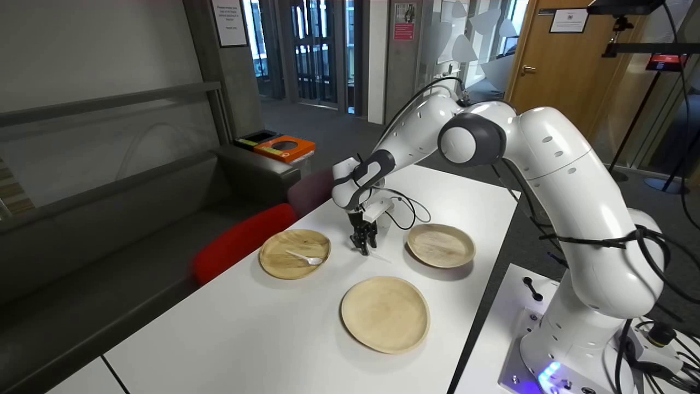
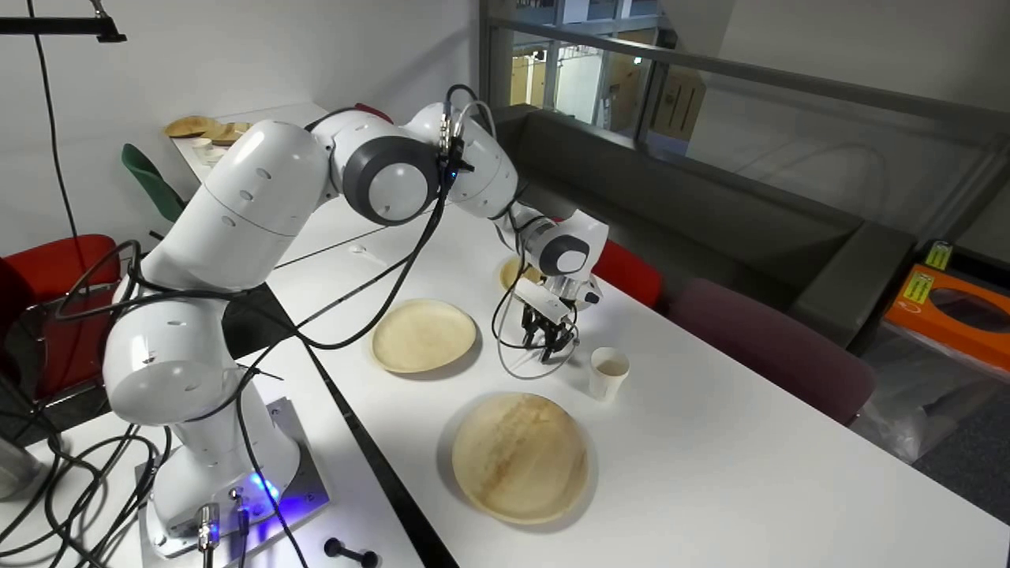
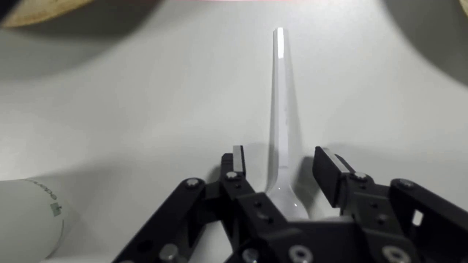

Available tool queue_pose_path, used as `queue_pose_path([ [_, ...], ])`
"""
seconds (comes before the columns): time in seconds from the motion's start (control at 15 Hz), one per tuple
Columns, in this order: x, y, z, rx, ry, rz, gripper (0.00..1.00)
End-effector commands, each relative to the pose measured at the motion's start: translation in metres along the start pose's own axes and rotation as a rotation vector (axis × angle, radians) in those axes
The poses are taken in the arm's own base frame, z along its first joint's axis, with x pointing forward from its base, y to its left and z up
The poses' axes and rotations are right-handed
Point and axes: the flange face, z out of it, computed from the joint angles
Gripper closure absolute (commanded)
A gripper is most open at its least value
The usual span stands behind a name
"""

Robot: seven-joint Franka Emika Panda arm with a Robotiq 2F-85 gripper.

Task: Take the spoon off of the wooden plate

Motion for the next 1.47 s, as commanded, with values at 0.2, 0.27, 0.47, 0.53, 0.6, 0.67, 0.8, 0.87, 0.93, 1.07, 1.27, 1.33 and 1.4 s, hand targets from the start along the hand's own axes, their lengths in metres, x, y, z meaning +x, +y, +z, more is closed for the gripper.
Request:
queue_pose_path([
  [0.2,-0.06,-0.004,-0.044,-0.014,0.073,-0.006,0.0],
  [0.27,-0.07,-0.005,-0.051,-0.015,0.083,-0.01,0.0],
  [0.47,-0.109,-0.01,-0.074,-0.021,0.115,-0.021,0.0],
  [0.53,-0.123,-0.012,-0.082,-0.02,0.121,-0.009,0.0],
  [0.6,-0.138,-0.012,-0.089,-0.022,0.126,-0.008,0.0],
  [0.67,-0.153,-0.014,-0.096,-0.03,0.129,-0.01,0.0],
  [0.8,-0.183,-0.016,-0.109,-0.043,0.146,-0.008,0.0],
  [0.87,-0.198,-0.016,-0.115,-0.051,0.158,-0.014,0.0],
  [0.93,-0.212,-0.016,-0.121,-0.058,0.173,-0.015,0.0],
  [1.07,-0.242,-0.018,-0.132,-0.079,0.193,-0.024,0.0],
  [1.27,-0.287,-0.02,-0.143,-0.109,0.231,-0.029,0.0],
  [1.33,-0.298,-0.02,-0.144,-0.112,0.243,-0.032,0.0],
  [1.4,-0.309,-0.02,-0.144,-0.114,0.252,-0.032,0.0],
])
